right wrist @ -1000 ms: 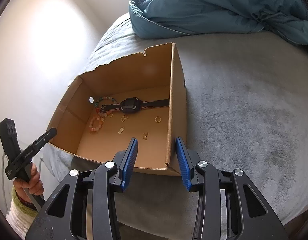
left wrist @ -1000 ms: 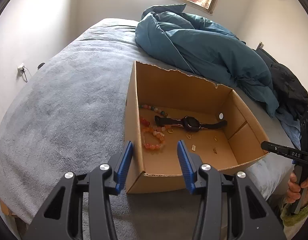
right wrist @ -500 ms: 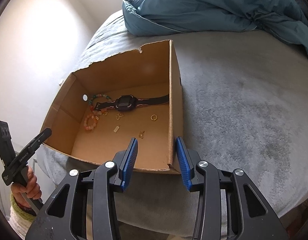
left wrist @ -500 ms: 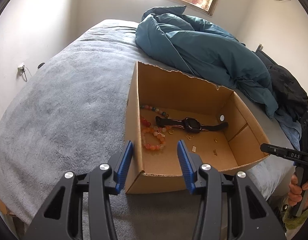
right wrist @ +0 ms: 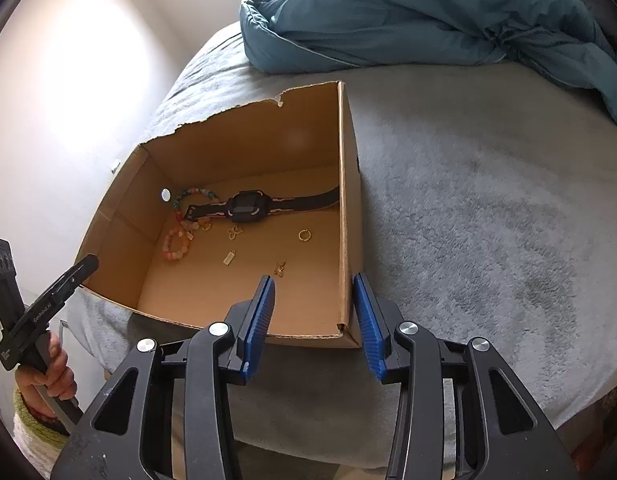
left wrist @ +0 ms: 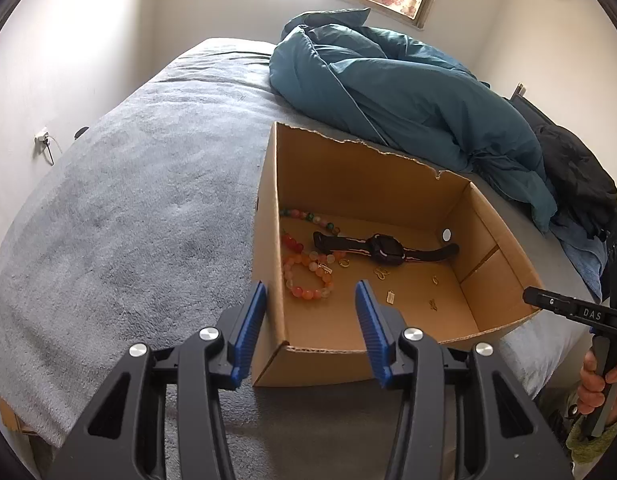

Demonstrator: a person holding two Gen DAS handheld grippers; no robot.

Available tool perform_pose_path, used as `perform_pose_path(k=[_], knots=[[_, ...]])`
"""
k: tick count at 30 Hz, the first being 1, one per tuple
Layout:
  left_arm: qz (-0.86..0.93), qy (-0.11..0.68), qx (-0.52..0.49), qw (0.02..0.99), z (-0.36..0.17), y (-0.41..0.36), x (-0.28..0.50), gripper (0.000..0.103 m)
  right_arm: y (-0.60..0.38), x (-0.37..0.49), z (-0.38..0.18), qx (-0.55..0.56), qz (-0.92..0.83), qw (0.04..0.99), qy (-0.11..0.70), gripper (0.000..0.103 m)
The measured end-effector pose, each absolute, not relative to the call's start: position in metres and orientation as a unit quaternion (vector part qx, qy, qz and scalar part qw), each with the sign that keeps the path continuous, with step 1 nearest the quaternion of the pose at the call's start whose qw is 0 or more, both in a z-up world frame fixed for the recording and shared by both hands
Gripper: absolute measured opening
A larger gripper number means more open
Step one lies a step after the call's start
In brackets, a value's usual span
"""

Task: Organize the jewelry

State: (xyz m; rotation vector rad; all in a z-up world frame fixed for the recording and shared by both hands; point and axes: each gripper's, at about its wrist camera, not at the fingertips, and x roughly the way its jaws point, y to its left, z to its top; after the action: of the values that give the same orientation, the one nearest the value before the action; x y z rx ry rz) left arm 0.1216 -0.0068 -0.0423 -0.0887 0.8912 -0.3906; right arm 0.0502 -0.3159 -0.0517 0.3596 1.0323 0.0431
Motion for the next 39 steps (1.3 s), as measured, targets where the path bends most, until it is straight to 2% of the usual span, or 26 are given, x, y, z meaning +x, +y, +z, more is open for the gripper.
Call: perform_pose_path(k=[3,8,17,21,29,39], knots=[[-0.192,0.424,-0.049,0.884,-0.042,-0.002,0.120,0.046,-0.321,0.045,-0.053,0.192,0.021,0.856,0.479,0.046],[-0.185,0.409,-0.036,0.893,-0.037,0.003,0.111,0.057,-0.321,0.035,-0.047,0.198,0.027,0.864,0.462,0.054],[-0.168,0.384,-0.032,0.907,-0.024,0.019,0.098,0.070,-0.314,0.016,-0.024,0.163,0.031,0.893,0.418,0.067],[-0.163,0.373,-0.037,0.913,-0.017,0.024,0.091,0.073,-0.312,0.007,-0.016,0.151,0.030,0.905,0.397,0.073],[-0.162,0.345,-0.013,0.925,-0.006,0.022,0.073,0.074,-0.301,-0.013,-0.008,0.121,0.023,0.923,0.365,0.076],[-0.167,0.303,0.011,0.938,0.016,0.027,0.041,0.077,-0.276,-0.049,0.000,0.044,0.024,0.951,0.305,0.089]])
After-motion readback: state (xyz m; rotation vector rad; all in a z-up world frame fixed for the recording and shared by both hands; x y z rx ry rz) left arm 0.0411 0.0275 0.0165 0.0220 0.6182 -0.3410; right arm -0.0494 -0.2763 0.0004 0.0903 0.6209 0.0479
